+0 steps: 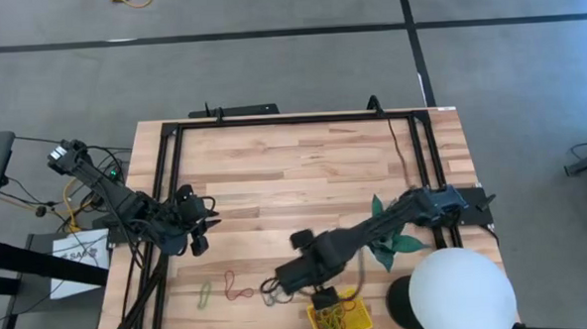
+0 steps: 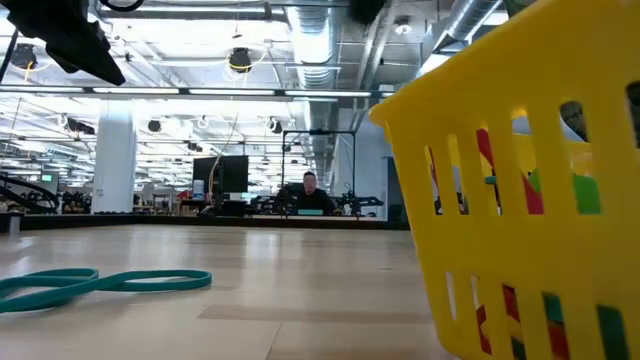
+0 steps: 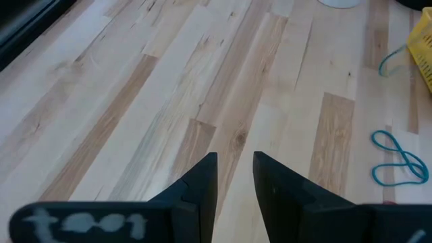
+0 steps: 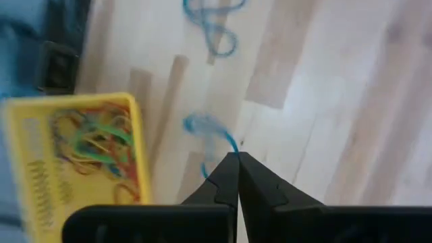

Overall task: Pick and place items into bin
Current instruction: Put the blue rubber band into the yellow bin

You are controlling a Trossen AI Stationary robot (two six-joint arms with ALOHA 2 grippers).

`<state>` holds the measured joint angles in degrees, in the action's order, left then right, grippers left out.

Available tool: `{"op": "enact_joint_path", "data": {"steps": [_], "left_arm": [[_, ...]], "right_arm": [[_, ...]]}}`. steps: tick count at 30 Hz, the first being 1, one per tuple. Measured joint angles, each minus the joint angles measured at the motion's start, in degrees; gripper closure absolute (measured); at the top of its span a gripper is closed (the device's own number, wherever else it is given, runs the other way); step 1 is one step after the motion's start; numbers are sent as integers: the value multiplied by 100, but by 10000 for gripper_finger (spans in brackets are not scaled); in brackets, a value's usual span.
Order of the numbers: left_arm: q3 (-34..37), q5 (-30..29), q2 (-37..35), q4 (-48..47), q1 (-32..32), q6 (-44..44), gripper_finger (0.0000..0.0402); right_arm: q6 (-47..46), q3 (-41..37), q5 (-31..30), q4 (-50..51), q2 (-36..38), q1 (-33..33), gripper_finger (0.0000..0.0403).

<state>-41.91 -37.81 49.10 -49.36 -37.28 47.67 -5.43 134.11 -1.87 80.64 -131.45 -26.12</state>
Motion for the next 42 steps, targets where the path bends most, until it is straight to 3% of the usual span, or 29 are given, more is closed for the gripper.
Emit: {"op": "enact_joint_path", "data": {"steps": [11, 16, 20, 24, 30, 36, 42], "left_arm": [[-2, -1, 0, -8, 0, -3, 317], [-2, -1, 0, -4, 2, -3, 317], [-2, -1, 1, 0, 2, -1, 317], [-2, 3, 0, 21, 2, 2, 317], [-2, 136, 2, 48, 0, 84, 317], [-2, 144, 2, 46, 2, 139, 317], [-2, 145, 2, 46, 2, 141, 317]], "right_arm": [[-2420, 15, 497, 33, 1031, -794, 403], [-2635, 13, 259, -203, 1016, -1231, 403], [-3002, 7, -267, 90, 638, -1343, 403], [-3032, 8, -257, 206, 130, -1295, 403], [-3023, 10, 464, -9, -648, -1210, 403], [-3444, 10, 1444, 423, -1073, -1057, 383], [-3320, 18, 1488, 413, -1027, -1022, 344]]}}
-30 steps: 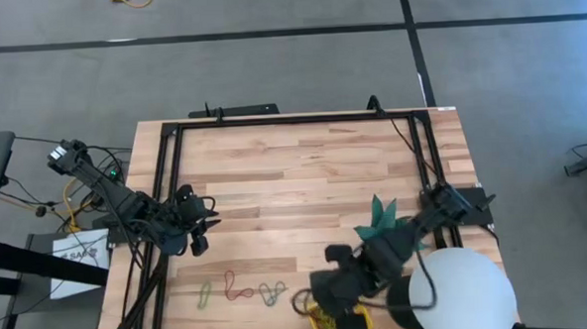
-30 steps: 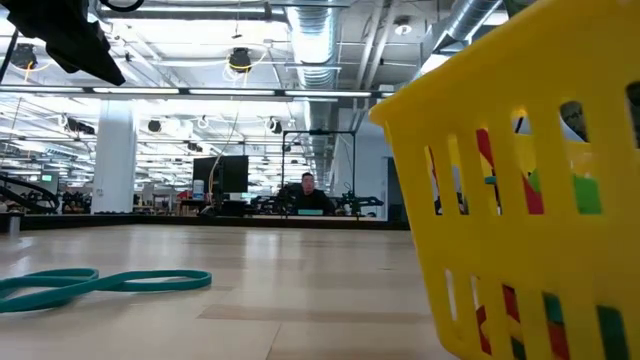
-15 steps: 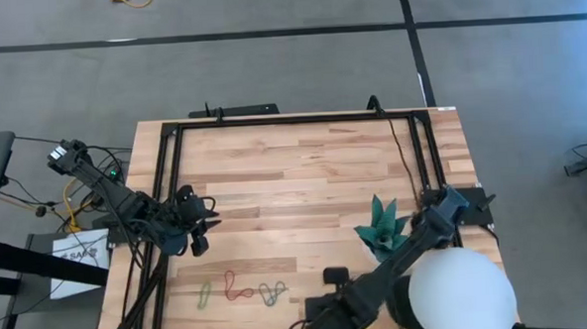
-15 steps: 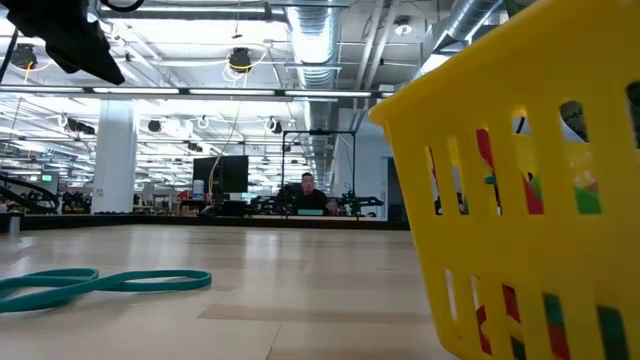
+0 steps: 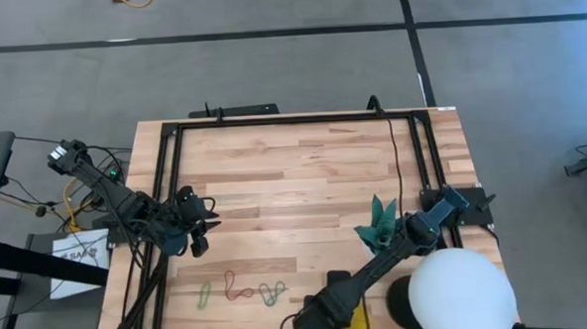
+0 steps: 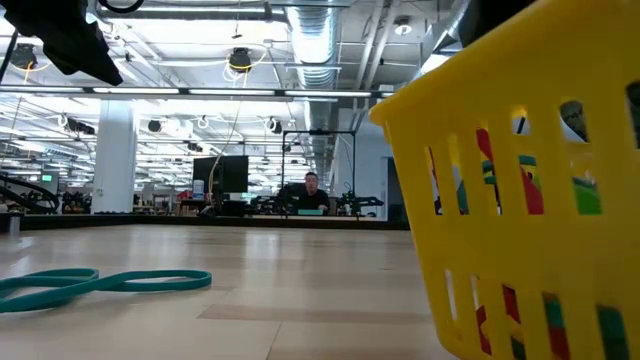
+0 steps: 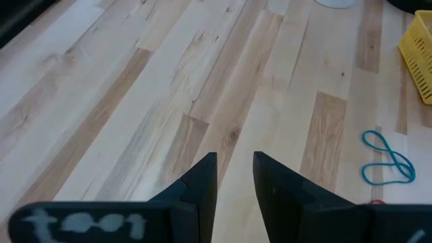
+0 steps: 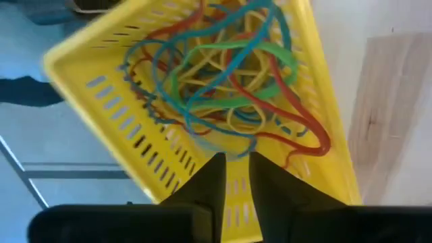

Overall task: Pick and place items into bin
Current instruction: Put the blue rubber band into the yellow bin, then put the green rubber band into the yellow bin

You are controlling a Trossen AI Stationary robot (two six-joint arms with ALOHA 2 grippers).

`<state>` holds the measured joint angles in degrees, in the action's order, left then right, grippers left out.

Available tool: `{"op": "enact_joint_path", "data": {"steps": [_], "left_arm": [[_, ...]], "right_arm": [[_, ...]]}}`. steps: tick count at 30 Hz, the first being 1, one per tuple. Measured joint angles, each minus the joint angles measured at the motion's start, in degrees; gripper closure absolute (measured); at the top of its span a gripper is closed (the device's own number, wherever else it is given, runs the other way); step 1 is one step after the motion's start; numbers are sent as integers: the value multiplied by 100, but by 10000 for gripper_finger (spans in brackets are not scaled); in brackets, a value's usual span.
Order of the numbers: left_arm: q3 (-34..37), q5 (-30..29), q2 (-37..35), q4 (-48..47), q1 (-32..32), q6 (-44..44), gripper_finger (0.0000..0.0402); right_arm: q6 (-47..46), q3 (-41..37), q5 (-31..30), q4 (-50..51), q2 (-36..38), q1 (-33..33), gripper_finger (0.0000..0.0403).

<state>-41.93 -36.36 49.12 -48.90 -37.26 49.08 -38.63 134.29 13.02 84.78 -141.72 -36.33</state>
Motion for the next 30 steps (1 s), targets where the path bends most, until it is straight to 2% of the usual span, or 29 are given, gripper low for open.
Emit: {"op": "enact_joint_path", "data": {"steps": [8, 11, 15, 18, 20, 24, 30], "left_arm": [[0, 12, 0, 0, -2, 2, 317], [0, 290, 15, 37, -2, -88, 317], [2, 936, 319, 704, -44, -742, 317], [0, 1280, 822, 1764, -128, -1286, 317], [0, 1426, 1299, 2520, -161, -1657, 317], [0, 1490, 2259, 3516, -186, -1866, 317], [-77, 1559, 3540, 4071, -188, -1275, 317]], "right_arm": [[-14, 10, -307, 131, 378, -87, 320], [78, 10, -815, 388, 602, -193, 322], [530, 10, -2044, 328, 1032, -394, 327], [902, 10, -2850, 60, 1372, -486, 327], [1248, 10, -3090, -182, 1571, -492, 327], [1990, 10, -3316, -474, 1948, -437, 327], [2504, 10, -3311, -618, 2371, -167, 327]]}}
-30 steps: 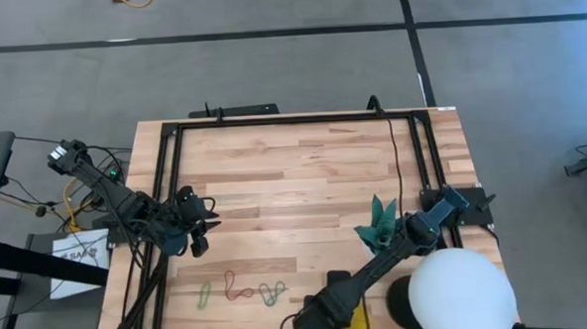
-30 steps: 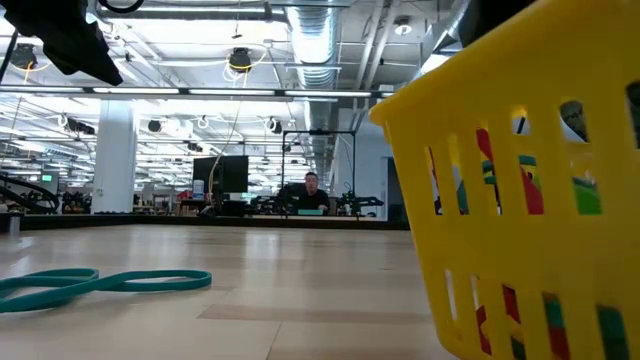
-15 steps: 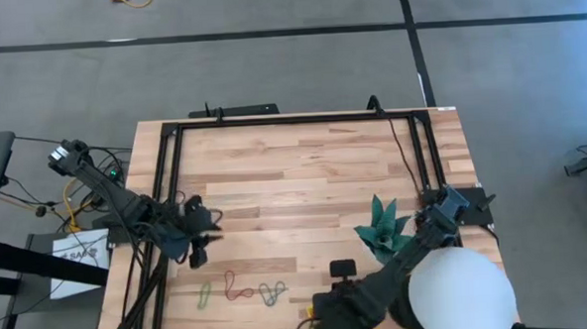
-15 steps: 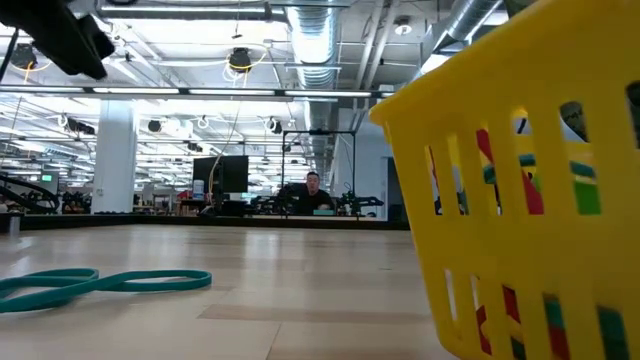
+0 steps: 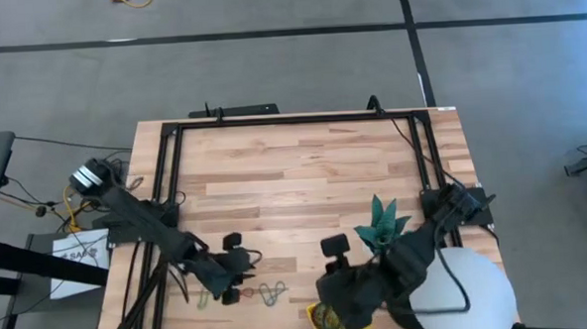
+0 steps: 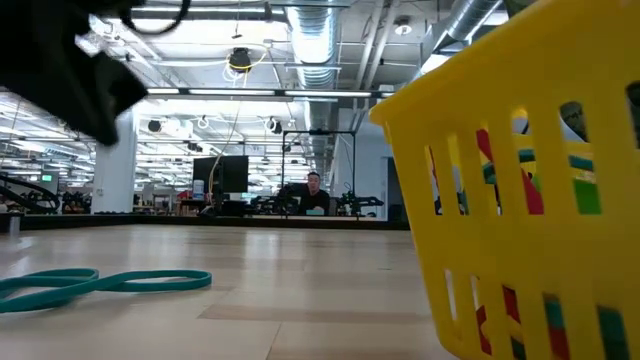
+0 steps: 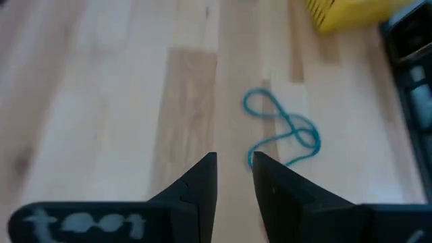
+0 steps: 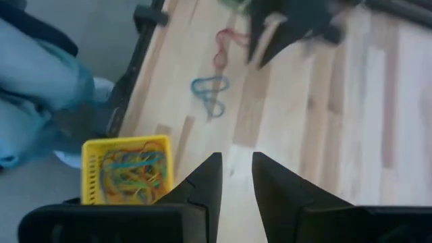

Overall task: Pick and place items into bin
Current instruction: Put the green rubber band into the yellow bin

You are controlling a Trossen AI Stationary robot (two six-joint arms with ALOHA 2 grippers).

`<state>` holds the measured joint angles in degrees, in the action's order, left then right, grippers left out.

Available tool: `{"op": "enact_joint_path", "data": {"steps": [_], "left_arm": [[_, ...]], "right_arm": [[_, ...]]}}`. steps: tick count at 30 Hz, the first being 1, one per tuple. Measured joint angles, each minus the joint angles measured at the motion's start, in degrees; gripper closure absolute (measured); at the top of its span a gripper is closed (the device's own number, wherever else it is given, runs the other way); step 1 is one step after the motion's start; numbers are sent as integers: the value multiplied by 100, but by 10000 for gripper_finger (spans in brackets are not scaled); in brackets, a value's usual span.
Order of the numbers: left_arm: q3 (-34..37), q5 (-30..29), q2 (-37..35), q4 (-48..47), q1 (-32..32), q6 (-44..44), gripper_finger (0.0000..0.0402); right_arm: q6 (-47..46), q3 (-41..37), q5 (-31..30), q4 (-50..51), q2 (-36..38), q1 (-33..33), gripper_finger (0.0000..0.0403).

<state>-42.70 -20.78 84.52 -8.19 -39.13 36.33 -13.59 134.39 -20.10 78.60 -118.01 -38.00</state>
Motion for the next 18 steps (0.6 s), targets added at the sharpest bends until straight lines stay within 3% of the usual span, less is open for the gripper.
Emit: {"op": "enact_joint_path", "data": {"steps": [5, 9, 14, 18], "left_arm": [[-371, 228, 852, 16, -41, 89, 317], [-752, 530, 1350, 28, -147, -137, 317], [-1057, 436, 1590, 20, -257, -402, 317], [-1066, 92, 1590, -125, -269, -449, 317]], "right_arm": [[472, -88, 222, -360, 117, 350, 327], [790, -329, 1058, -699, 123, 685, 327], [1123, -959, 2278, -1474, 189, 1111, 327], [1164, -1280, 2626, -1518, 191, 1339, 326]]}}
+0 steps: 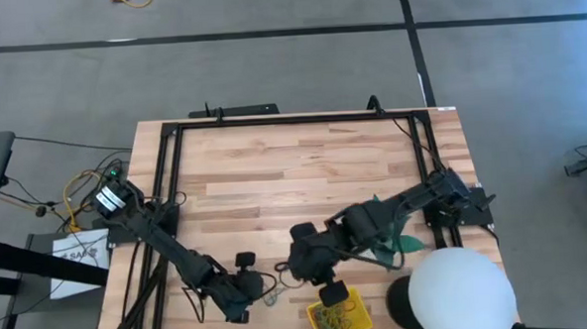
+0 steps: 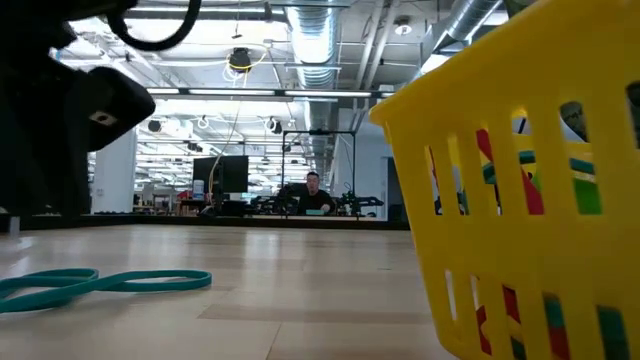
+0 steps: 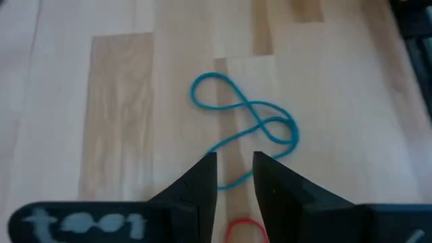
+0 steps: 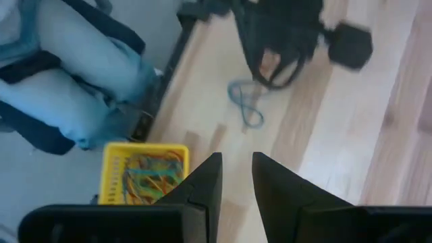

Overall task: Pick and place items into bin
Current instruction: Put the green rubber band into the yellow bin

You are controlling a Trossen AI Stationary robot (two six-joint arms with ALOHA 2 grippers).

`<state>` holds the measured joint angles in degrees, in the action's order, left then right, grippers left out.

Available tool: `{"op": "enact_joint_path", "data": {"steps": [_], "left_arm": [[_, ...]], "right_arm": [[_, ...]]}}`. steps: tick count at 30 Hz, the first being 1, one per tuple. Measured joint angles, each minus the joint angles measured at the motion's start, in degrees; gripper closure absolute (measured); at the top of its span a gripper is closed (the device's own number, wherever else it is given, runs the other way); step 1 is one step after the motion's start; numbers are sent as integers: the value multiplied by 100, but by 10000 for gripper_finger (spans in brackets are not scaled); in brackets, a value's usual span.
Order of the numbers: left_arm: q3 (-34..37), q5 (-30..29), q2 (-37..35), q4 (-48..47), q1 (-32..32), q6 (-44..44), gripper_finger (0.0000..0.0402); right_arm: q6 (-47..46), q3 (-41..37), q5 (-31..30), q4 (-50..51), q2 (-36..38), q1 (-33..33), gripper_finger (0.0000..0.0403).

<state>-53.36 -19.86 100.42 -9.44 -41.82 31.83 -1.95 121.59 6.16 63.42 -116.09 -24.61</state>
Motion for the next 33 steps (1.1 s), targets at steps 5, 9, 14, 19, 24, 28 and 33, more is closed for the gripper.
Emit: {"op": "enact_joint_path", "data": {"steps": [5, 9, 14, 19, 24, 28, 33], "left_arm": [[0, 128, 0, -628, -37, 487, 317], [0, 284, -91, -1525, -223, 1428, 317], [2, 309, -363, -2683, -612, 3000, 317], [2, 323, -718, -3122, -991, 4047, 317], [2, 777, -833, -3454, -1284, 4922, 317], [33, 1281, -772, -3541, -1326, 5185, 317], [33, 1437, -743, -3566, -1298, 5348, 317]], "right_arm": [[-114, -634, 43, 61, 111, 78, 326], [-318, -1330, 78, -243, 729, 13, 326], [-45, -2853, -30, -2052, 1983, -89, 326], [-176, -4900, -219, -4272, 3118, -24, 326], [-796, -6612, -747, -6023, 3603, 4, 326], [-1296, -7388, -1038, -7151, 3539, 12, 326], [-1308, -7395, -1535, -7336, 3247, 116, 326]]}}
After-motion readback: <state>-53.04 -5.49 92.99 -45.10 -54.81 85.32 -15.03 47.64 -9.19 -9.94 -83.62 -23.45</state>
